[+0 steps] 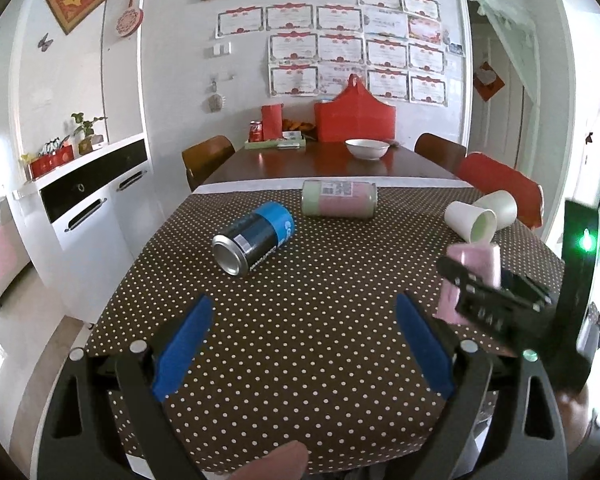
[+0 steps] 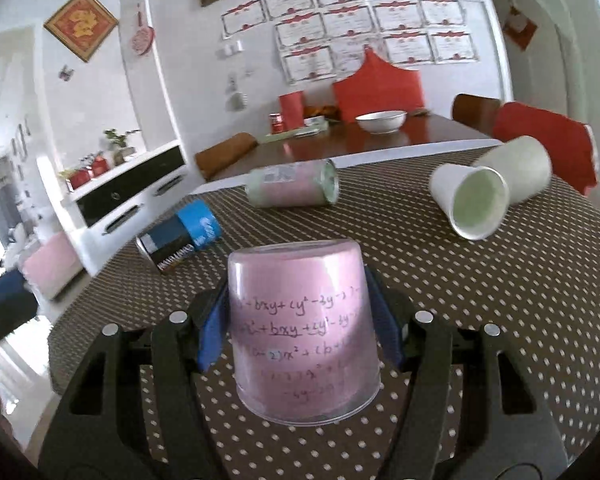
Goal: Flip cup upside down
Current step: 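Rotate the pink cup rim-down with the right gripper and lower it onto the table, then open the right gripper and withdraw it from the upside-down pink cup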
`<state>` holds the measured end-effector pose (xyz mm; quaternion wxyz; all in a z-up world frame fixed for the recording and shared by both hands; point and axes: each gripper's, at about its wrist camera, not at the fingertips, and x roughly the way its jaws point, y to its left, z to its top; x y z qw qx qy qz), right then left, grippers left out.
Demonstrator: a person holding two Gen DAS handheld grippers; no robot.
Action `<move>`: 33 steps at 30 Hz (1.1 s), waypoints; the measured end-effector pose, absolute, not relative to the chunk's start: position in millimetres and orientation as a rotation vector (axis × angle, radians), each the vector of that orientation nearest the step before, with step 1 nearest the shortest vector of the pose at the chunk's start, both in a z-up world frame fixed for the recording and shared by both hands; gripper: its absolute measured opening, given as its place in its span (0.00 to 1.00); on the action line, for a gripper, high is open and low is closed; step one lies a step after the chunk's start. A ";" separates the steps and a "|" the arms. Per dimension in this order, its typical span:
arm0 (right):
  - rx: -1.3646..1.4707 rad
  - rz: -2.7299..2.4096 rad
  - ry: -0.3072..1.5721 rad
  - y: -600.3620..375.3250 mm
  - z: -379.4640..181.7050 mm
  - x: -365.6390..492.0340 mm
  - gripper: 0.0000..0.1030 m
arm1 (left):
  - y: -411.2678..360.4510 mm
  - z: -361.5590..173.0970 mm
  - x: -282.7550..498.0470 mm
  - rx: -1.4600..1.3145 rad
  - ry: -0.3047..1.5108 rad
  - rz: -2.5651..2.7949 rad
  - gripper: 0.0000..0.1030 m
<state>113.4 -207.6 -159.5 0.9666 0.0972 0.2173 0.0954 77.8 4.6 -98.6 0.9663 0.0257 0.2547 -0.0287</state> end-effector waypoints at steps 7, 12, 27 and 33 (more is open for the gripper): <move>0.180 0.143 0.430 -209.4 -177.3 95.4 0.60 | 3.0 -101.1 74.3 0.052 0.513 -0.057 0.88; 0.146 0.115 0.414 -205.7 -191.7 84.1 0.60 | 0.7 -102.2 69.3 0.054 0.512 -0.065 0.88; 0.141 0.119 0.387 -206.3 -180.1 57.0 0.94 | -2.2 -96.6 49.5 0.056 0.485 -0.075 0.88; 0.130 0.098 0.355 -209.9 -158.8 48.3 0.94 | -3.5 -87.5 35.9 0.055 0.455 -0.080 0.88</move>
